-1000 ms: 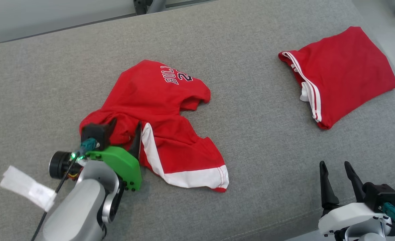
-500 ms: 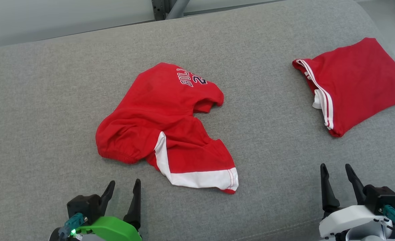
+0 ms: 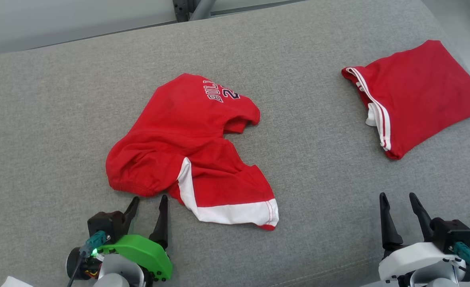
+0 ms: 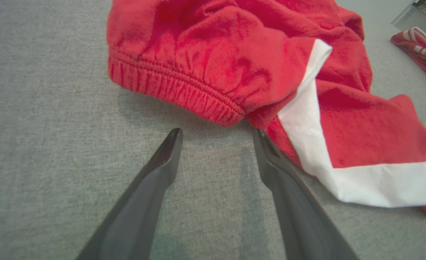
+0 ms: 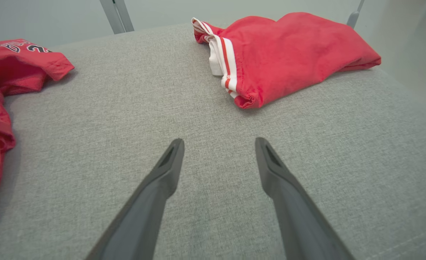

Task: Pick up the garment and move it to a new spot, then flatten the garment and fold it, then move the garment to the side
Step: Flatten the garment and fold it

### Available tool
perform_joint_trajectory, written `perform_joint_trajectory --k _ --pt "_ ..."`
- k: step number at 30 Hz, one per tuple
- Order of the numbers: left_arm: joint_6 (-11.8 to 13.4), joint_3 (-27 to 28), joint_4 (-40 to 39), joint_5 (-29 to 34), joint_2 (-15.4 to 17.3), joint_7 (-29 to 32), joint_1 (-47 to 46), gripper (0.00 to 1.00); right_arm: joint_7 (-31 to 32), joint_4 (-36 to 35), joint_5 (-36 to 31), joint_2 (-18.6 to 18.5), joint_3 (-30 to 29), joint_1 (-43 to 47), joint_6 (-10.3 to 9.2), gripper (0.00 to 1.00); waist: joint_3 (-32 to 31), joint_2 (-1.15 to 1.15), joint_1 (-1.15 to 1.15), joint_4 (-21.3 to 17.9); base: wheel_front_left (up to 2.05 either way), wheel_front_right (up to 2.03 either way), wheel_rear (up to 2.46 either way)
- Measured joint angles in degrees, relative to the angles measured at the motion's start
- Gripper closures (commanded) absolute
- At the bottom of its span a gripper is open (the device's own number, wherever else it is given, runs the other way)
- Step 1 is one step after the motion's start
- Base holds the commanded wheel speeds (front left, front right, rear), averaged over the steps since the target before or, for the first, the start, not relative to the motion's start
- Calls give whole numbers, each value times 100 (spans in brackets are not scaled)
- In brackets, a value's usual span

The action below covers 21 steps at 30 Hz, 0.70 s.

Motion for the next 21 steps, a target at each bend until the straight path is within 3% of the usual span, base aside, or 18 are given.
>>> perform_joint_trajectory --k 15,17,21 --pt "-113 -132 -48 387 -49 -357 -280 0 0 51 11 0 -2 42 0 0 -42 0 0 5 0 0 0" --pt "-180 -191 4 439 -40 -356 -337 4 0 62 11 0 9 41 0 0 -52 0 0 10 0 0 0" --pt "-261 -256 124 504 -58 -357 -517 51 0 70 11 0 21 34 0 0 -64 0 0 -10 0 0 0"
